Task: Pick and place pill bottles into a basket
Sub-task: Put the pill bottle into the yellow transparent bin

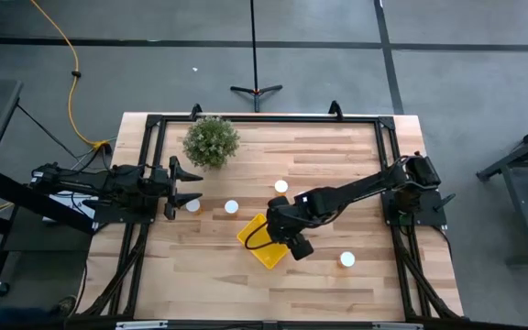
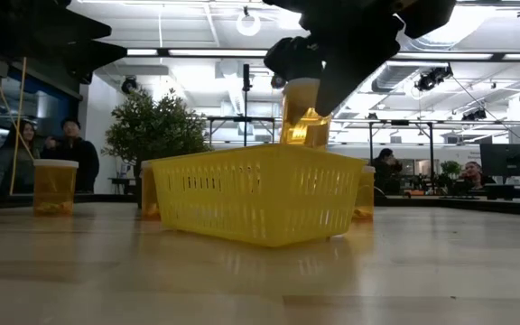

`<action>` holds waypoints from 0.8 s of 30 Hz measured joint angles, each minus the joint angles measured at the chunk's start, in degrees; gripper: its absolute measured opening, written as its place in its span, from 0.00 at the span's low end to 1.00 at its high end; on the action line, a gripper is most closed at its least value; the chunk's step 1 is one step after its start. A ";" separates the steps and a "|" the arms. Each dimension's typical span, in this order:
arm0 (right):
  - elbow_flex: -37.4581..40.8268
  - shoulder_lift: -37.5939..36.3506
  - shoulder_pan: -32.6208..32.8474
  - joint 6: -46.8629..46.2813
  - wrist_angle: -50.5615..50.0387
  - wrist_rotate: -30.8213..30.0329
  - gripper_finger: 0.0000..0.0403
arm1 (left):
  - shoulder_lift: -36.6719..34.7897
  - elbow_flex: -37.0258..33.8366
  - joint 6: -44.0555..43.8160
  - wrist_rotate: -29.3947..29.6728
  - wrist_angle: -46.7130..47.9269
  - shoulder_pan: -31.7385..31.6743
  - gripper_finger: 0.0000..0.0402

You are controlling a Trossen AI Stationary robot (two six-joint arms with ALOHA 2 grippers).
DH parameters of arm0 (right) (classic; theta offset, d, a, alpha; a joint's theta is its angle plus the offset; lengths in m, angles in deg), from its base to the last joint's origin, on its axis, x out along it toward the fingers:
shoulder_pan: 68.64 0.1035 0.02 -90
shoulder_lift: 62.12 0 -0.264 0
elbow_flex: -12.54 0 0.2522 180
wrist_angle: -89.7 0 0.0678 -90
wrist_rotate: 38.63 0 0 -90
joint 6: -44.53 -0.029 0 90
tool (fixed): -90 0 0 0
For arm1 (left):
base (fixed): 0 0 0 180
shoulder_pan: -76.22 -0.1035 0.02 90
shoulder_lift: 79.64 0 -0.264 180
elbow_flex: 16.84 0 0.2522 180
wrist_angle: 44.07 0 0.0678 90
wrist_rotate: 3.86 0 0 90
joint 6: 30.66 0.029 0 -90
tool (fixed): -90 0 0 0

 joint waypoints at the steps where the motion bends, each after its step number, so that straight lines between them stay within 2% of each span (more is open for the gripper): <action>1: 0.00 0.00 0.06 0.02 0.00 -0.13 0.50 | 0.00 0.00 0.00 0.00 0.00 0.00 0.69; 13: 0.02 3.30 0.18 0.07 0.61 -0.24 0.50 | 0.00 0.00 0.00 -0.02 -0.05 0.00 0.69; 24: 0.02 3.41 0.18 0.07 0.72 -0.41 0.50 | 0.00 0.00 0.00 -0.03 0.00 0.00 0.69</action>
